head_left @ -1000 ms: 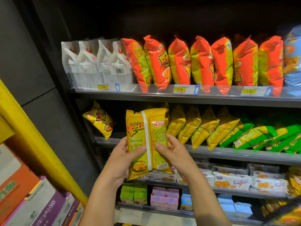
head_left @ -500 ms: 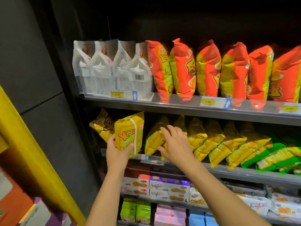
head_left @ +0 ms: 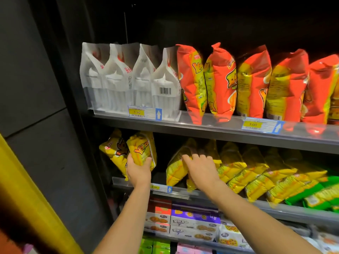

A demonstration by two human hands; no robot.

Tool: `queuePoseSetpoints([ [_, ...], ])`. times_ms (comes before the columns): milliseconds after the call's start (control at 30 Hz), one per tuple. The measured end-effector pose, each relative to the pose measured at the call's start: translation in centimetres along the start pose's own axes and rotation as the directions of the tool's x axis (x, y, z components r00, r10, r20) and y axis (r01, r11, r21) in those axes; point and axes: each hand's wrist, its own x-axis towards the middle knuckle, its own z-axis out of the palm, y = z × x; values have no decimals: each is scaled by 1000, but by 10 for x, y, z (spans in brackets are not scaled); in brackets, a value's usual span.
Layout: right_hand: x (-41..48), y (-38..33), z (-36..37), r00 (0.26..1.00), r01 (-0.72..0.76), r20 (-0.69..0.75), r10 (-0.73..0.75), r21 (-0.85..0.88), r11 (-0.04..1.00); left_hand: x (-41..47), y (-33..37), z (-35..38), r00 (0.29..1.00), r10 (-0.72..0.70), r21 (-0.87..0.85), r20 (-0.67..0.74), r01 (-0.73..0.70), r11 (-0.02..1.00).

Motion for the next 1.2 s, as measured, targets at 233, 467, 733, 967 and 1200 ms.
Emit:
queuePoseSetpoints([
  [233,7,-1,5,1000,6,-3,-6,6,1000,22,-3,9,991,-123,-8,-43,123,992],
  [467,7,0,8,995,9,-99,-7,21,1000,21,-16,9,988,-149,43,-38,151,988],
  [733,9,5,18,971,-28,-239,23,-16,999,7,-9,2,989,-143,-11,-44,142,990],
  [967,-13,9,8,934,-24,-354,45,61,998,-46,8,-25,997,39,-25,-66,-41,999],
  [1200,-61,11,-25,957,-48,-278,87,142,989,-118,33,-35,820,345,339,457,-519,784],
])
